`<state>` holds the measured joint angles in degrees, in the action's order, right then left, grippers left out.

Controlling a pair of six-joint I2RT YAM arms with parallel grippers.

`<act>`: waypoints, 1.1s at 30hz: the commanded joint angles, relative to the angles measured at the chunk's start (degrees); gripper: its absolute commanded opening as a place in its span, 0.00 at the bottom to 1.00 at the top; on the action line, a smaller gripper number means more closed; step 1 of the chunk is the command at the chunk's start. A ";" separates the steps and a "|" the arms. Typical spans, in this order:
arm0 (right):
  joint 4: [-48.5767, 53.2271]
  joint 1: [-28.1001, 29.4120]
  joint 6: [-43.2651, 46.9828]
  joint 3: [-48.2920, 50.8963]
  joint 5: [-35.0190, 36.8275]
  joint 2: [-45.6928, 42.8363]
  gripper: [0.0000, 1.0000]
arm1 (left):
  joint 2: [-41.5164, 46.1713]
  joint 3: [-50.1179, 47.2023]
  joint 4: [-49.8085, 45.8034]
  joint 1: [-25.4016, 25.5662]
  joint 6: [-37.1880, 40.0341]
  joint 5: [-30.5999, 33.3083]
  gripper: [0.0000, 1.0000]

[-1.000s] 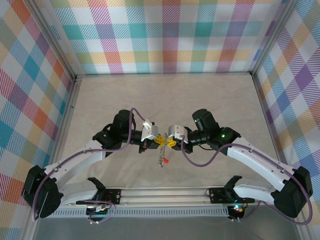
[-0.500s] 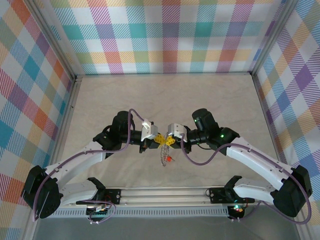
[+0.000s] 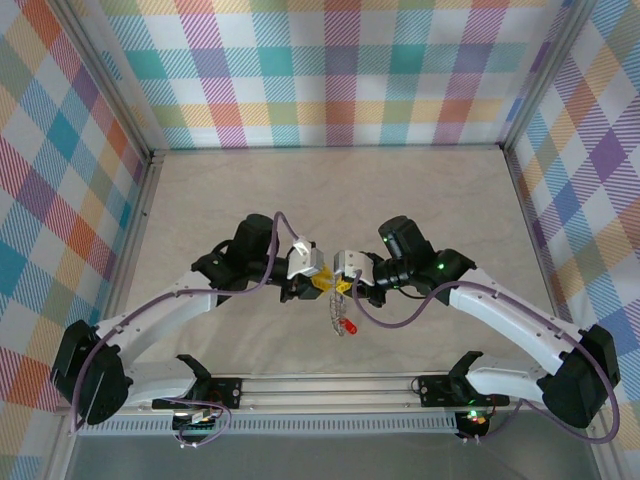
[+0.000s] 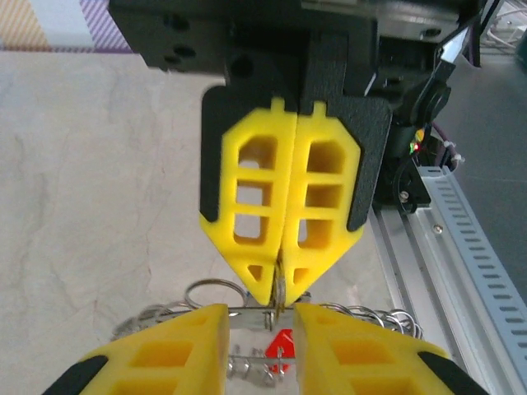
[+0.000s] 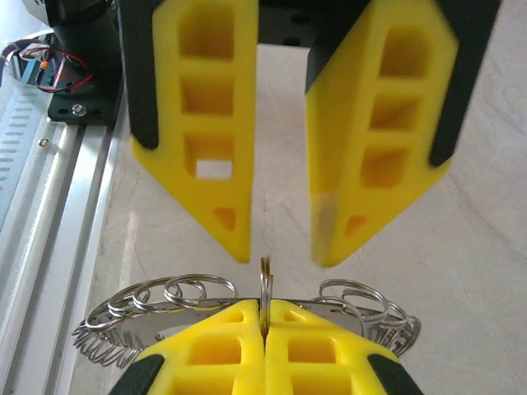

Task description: Put the keys on the keyring

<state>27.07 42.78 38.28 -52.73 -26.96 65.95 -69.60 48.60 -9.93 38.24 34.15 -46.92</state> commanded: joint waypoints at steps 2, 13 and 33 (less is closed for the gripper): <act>-0.51 0.37 1.23 -1.94 -0.24 0.24 0.00 | -0.71 1.52 -1.50 1.37 1.07 -0.27 0.27; -1.71 0.46 0.30 -1.67 -1.16 0.56 0.00 | -1.94 2.90 0.27 2.50 -0.17 -0.13 0.19; -1.54 -2.78 -2.77 4.24 -4.70 -9.16 0.18 | 0.56 1.31 3.17 2.44 -0.24 -3.46 0.00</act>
<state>25.80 40.25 36.42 -49.12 -28.51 57.60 -70.98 50.02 -10.33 40.27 34.09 -47.18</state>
